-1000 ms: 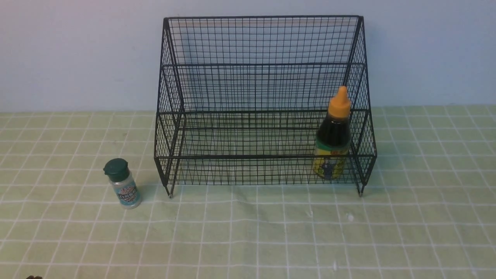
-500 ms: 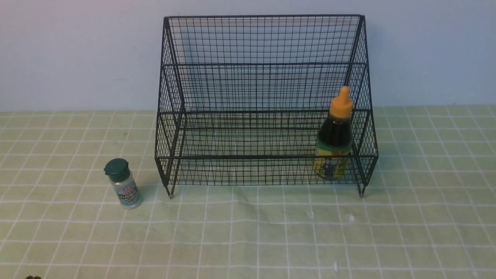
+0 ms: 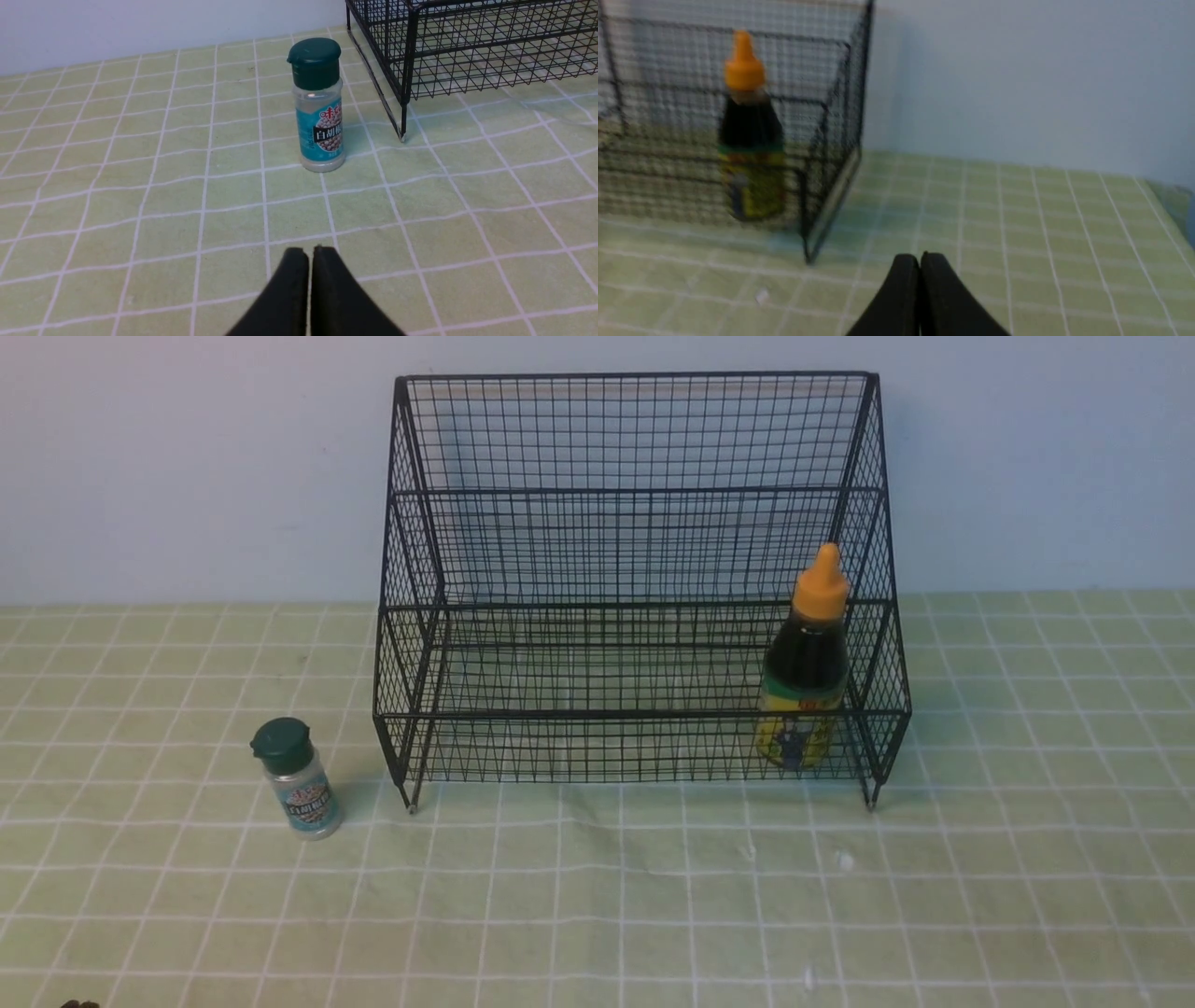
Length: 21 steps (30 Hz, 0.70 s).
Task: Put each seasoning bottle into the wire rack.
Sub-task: Use the left arm to grab the condiment bottle closest to it
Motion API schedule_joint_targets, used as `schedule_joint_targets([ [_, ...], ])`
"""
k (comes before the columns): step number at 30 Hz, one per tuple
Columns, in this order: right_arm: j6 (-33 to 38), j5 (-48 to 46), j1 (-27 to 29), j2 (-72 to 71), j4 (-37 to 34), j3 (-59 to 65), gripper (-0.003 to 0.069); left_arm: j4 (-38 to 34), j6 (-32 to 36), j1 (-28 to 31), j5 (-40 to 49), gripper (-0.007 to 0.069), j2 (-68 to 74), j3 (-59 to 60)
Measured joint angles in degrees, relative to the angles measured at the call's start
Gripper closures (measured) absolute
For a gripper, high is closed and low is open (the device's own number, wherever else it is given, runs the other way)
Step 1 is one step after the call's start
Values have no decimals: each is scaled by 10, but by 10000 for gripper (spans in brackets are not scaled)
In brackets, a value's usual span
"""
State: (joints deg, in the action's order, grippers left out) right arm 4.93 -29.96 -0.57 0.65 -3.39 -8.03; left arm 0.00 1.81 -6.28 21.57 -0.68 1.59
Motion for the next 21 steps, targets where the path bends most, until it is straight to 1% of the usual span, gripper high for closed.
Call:
schedule_joint_targets([
  [2,0,11,16,-9,-1,45,671,0,0,0,0,631,0,0],
  [5,0,31,20,-12,-10,84,671,0,0,0,0,631,0,0],
  [8,0,68,20,-13,-20,90,671,0,0,0,0,631,0,0],
  [21,0,71,20,-13,-22,90,671,0,0,0,0,631,0,0],
])
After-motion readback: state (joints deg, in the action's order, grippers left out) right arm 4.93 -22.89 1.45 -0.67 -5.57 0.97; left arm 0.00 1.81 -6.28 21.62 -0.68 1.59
